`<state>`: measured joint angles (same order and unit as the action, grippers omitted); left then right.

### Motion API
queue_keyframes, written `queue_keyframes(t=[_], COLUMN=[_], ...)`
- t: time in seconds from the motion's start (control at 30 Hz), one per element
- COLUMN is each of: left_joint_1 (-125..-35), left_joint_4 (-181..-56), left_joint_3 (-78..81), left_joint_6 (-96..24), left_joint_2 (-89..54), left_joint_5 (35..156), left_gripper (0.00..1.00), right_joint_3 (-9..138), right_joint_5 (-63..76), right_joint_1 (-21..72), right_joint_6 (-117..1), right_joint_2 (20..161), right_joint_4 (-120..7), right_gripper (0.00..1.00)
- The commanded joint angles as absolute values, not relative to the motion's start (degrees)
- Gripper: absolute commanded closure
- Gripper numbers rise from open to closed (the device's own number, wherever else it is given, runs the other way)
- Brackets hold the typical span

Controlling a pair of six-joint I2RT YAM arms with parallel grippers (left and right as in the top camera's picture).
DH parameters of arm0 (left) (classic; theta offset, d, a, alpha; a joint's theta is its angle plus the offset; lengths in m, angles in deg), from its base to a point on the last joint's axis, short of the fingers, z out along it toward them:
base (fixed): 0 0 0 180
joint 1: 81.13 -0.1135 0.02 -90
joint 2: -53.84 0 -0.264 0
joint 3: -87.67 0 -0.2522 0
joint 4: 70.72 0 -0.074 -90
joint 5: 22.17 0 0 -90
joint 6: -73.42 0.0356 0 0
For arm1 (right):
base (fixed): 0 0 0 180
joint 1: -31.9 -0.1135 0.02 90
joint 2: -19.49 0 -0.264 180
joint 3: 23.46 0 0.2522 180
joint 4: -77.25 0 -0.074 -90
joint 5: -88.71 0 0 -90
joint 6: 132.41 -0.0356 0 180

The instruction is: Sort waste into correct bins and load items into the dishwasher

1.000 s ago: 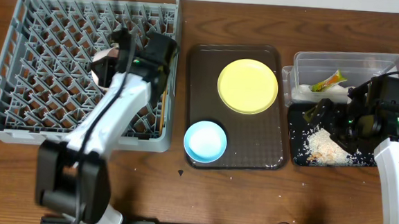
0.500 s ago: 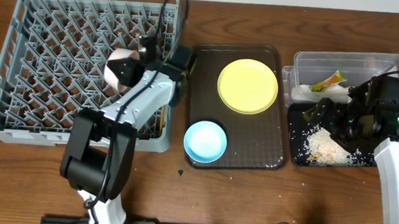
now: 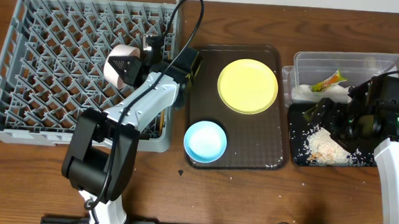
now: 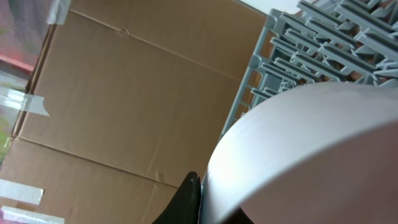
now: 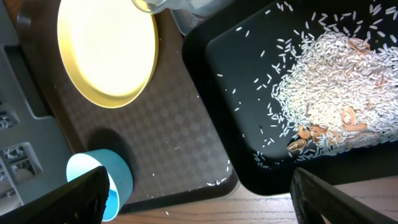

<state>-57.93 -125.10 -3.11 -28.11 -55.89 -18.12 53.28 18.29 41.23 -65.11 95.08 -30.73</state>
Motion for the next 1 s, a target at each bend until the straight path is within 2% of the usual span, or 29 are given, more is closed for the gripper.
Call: queue_keyframes(t=[0.0, 0.3, 0.57, 0.8, 0.9, 0.93, 0.97], left_joint_1=[-57.91, -63.64, -63.2, -63.05, -62.59, -62.31, -61.98], left_joint_4=[-124.35, -124.05, -124.25, -124.81, -126.04, -126.45, -126.82], left_joint_3=[-2.25, -2.3, -2.32, -2.32, -2.32, -2.32, -2.32], left_joint_6=[-28.22, -30.14, -31.59, -31.92, -31.94, -31.92, -31.94], left_joint_2=[-56.11, -56.11, -56.11, -56.11, -56.11, -56.11, -56.11], left_joint_5=[-21.14, -12.13, -1.71, -1.53, 0.09, 1.35, 3.02], left_gripper=[0.92, 0.92, 0.92, 0.93, 0.87, 0.83, 0.75], right_joint_3=[53.12, 53.12, 53.12, 53.12, 53.12, 53.12, 53.12], right_joint_5=[18.7, 18.68, 18.7, 18.7, 18.7, 18.7, 18.7], right_joint_1=[41.25, 41.25, 41.25, 41.25, 41.25, 41.25, 41.25], right_joint_6=[-64.19, -64.15, -64.19, -64.19, -64.19, -64.19, -64.19], right_joint_2=[95.25, 95.25, 95.25, 95.25, 95.25, 95.25, 95.25], right_joint_4=[-30.73, -30.27, -30.27, -30.27, -30.27, -30.29, -30.29], right_gripper=[0.09, 0.09, 0.08, 0.08, 0.09, 0.08, 0.09])
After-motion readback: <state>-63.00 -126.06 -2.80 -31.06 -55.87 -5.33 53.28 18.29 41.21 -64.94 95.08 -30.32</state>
